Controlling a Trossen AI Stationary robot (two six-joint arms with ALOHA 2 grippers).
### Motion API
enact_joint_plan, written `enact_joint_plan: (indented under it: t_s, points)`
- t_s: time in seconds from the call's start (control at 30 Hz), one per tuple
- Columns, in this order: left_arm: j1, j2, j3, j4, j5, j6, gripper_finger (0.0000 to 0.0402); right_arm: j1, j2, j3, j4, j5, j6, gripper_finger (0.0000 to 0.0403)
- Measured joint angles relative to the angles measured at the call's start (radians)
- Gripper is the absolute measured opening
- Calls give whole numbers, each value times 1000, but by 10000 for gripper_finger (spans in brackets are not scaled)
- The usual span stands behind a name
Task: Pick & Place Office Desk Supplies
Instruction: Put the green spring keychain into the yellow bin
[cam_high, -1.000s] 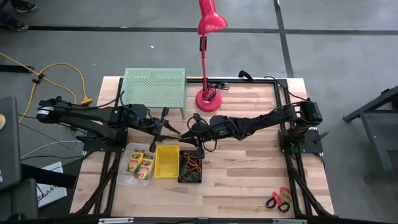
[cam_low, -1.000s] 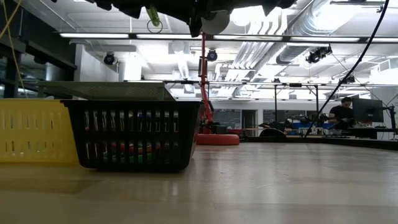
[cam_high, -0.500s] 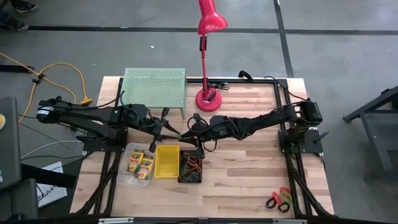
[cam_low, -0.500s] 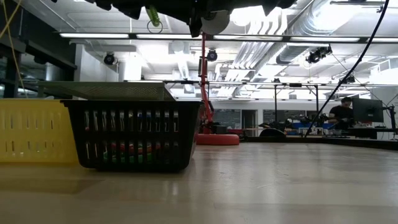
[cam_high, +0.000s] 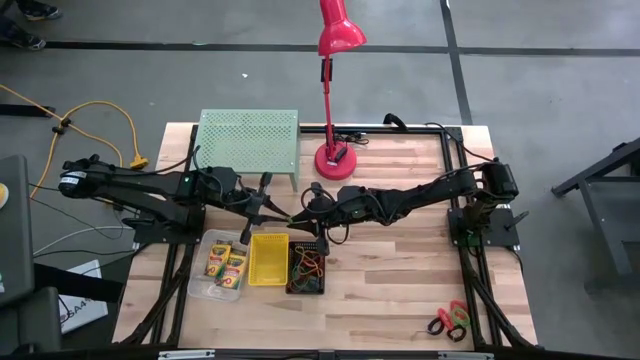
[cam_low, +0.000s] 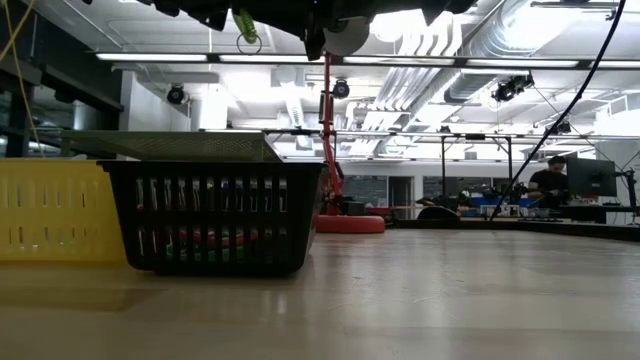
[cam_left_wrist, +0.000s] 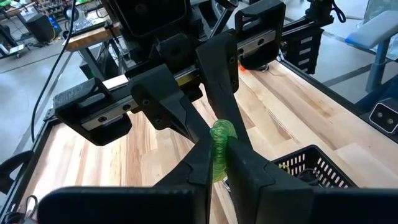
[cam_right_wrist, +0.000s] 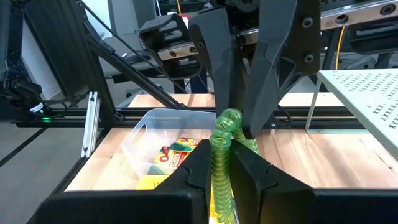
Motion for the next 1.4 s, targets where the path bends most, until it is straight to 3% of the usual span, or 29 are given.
enact_joint_plan:
  t_s: [0.33,0.67,0.93,1.2,1.4]
  points:
    - [0,0,0,-1,-1,0,26,0,0,0,0,23,1,36]
    - [0,0,0,-7,1,-1,25,0,0,0,-13,32,-8,78]
    - [0,0,0,-18,1,-4,25,0,0,0,-25,33,-28,87]
    - [-1,0,0,-31,3,-22,25,6,0,0,-80,171,-61,90]
    - [-1,0,0,-46,3,-38,25,10,0,0,-79,159,-62,90]
